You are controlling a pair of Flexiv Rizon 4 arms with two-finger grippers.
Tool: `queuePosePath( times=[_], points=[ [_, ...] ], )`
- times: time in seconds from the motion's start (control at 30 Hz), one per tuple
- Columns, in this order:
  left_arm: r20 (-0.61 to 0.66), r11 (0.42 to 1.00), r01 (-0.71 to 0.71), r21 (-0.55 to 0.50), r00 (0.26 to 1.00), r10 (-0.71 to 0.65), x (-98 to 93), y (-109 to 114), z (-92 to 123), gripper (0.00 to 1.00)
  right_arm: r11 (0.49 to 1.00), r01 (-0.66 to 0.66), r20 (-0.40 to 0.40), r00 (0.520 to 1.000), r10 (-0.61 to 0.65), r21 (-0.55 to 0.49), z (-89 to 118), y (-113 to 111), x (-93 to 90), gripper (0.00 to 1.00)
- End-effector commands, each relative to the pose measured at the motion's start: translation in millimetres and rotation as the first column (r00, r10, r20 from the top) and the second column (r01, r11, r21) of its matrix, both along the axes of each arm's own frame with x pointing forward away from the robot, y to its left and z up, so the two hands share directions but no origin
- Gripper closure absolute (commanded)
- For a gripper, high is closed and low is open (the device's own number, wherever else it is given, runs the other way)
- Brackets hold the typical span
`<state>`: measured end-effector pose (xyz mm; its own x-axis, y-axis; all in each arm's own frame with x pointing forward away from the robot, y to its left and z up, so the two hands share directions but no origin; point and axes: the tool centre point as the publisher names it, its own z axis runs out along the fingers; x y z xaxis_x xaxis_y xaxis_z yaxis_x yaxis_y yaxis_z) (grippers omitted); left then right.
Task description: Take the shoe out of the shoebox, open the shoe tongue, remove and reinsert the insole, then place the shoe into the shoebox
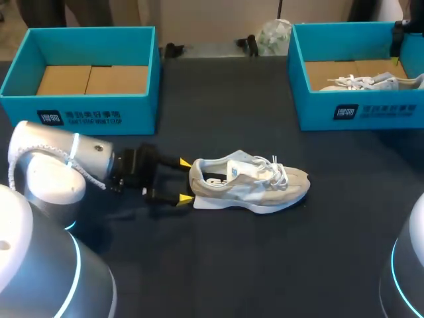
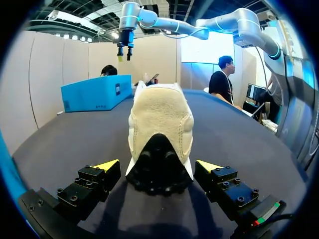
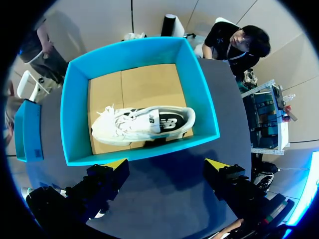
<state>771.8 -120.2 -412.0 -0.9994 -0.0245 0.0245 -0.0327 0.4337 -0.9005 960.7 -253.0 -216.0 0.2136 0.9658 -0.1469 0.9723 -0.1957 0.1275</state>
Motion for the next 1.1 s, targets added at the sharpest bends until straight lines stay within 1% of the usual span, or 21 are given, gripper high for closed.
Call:
queuePosePath(
  times=[0.03,0.3,0.47,0.67,1.1],
  points=[
    [-0.003,1.000,-0.005,0.009,1.000,0.005,-1.3,-11.5,-5.9,0.00,1.000,0.001,0.002,1.000,-0.001,0.000,0.0,0.1,-0.9,0.00],
    [-0.020,1.000,-0.001,0.006,1.000,0.001,-6.2,-27.5,-11.3,0.00,1.000,0.001,0.002,1.000,-0.001,0.000,0.0,0.1,-0.9,0.00],
    [-0.018,1.000,-0.004,0.000,1.000,0.004,-3.6,-34.3,-10.4,0.00,1.000,0.001,0.002,1.000,-0.001,0.000,0.0,0.1,-0.9,0.00],
    [-0.013,1.000,0.014,0.003,1.000,-0.014,-7.3,-43.7,-8.5,0.00,1.000,0.001,0.002,1.000,-0.001,0.000,0.0,0.1,-0.9,0.00],
    [-0.017,1.000,0.006,0.017,1.000,-0.005,-14.0,-56.7,-14.5,0.00,1.000,0.001,0.002,1.000,-0.001,0.000,0.0,0.1,-0.9,0.00]
  ],
)
